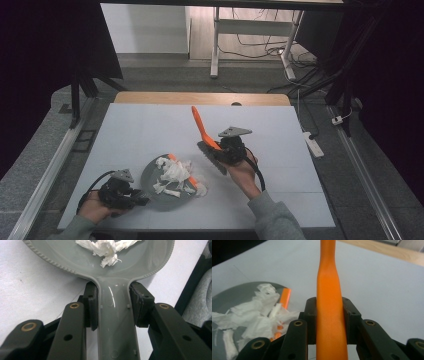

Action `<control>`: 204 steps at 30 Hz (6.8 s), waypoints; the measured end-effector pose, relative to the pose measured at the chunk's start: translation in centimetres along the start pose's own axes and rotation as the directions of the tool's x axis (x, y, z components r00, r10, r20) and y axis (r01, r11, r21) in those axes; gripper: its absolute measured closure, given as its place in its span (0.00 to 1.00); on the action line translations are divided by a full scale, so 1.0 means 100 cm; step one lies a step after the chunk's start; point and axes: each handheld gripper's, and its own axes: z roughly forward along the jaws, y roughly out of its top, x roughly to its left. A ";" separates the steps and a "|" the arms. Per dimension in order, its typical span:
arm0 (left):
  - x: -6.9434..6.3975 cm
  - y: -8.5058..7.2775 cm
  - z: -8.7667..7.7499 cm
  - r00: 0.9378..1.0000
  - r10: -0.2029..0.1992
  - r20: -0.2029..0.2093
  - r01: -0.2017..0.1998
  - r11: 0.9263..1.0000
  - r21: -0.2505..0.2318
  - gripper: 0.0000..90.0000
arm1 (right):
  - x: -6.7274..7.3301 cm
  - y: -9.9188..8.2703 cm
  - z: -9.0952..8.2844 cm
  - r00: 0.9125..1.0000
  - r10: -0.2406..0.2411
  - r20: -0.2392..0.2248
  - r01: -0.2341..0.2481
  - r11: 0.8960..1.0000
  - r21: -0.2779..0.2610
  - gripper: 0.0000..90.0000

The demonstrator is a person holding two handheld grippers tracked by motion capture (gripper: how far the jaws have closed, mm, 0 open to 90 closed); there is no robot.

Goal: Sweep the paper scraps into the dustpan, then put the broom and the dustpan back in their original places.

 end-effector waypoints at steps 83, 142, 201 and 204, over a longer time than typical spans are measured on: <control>-0.010 0.004 0.006 0.999 0.028 0.025 -0.029 0.999 0.015 0.69 | -0.003 -0.010 0.018 0.998 0.029 0.050 -0.032 0.998 0.056 0.78; -0.010 0.007 0.008 1.000 0.001 0.012 -0.001 1.000 -0.012 0.69 | 0.006 -0.003 -0.017 0.997 0.073 -0.016 -0.074 0.994 -0.074 0.78; -0.004 0.005 -0.010 0.965 -0.206 -0.160 0.155 0.947 -0.283 0.69 | -0.060 -0.060 -0.087 0.988 0.153 -0.013 -0.154 0.982 -0.109 0.78; -0.003 0.006 -0.010 0.963 -0.215 -0.163 0.162 0.944 -0.287 0.69 | -0.062 -0.062 -0.090 0.988 0.155 -0.013 -0.155 0.982 -0.107 0.78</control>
